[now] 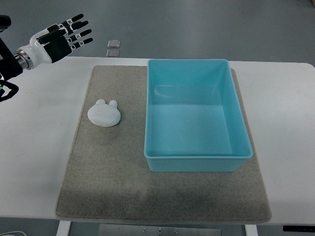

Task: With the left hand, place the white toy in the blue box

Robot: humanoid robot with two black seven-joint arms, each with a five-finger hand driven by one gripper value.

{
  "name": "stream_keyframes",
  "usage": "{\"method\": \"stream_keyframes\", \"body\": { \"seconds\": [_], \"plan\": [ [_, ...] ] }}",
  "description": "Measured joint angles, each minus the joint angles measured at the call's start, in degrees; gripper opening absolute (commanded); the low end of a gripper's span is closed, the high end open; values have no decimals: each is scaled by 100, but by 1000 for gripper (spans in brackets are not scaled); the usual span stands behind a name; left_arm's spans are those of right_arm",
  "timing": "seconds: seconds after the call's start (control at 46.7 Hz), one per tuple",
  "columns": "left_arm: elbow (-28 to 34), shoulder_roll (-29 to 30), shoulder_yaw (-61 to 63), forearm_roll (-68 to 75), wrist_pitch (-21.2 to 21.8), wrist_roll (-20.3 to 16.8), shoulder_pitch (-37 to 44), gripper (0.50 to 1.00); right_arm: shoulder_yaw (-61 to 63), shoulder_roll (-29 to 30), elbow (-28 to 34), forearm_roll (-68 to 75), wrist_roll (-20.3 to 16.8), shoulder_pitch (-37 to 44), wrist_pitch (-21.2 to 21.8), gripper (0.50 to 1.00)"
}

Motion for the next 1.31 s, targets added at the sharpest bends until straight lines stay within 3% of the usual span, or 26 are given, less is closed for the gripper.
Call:
{"method": "stream_keyframes", "body": {
  "seconds": [0.128, 0.342, 0.514, 0.77, 0.92, 0.963, 1.049, 1.134, 1.305],
  "plan": [
    [-141, 49, -89, 586, 0, -143, -1, 999, 0, 0, 0, 0, 0, -2, 0, 936],
    [-644, 425, -101, 1376, 0, -822, 71, 996, 0, 0, 0, 0, 0, -2, -1, 936],
    [-1561, 936, -151, 2037, -1, -1100, 83, 988, 0, 0, 0, 0, 0, -2, -1, 936],
    [-2275, 1206, -111, 3301, -1, -1235, 90, 988, 0, 0, 0, 0, 0, -2, 1, 936],
    [-3025, 1454, -56, 4510, 1, -1741, 228, 984, 0, 0, 0, 0, 1, -2, 1, 936],
    [-3266, 1472, -52, 4946, 154, -1898, 332, 984, 0, 0, 0, 0, 1, 3, 1, 936],
    [-3716, 1509, -44, 5891, 898, -2136, 585, 986, 0, 0, 0, 0, 0, -2, 2, 936],
    [-4065, 1542, -35, 6620, 1522, -2181, 827, 986, 0, 0, 0, 0, 0, -2, 1, 936],
    [-4298, 1739, -24, 7436, 1755, -2211, 1022, 984, 0, 0, 0, 0, 0, -2, 1, 936]
  ]
}}
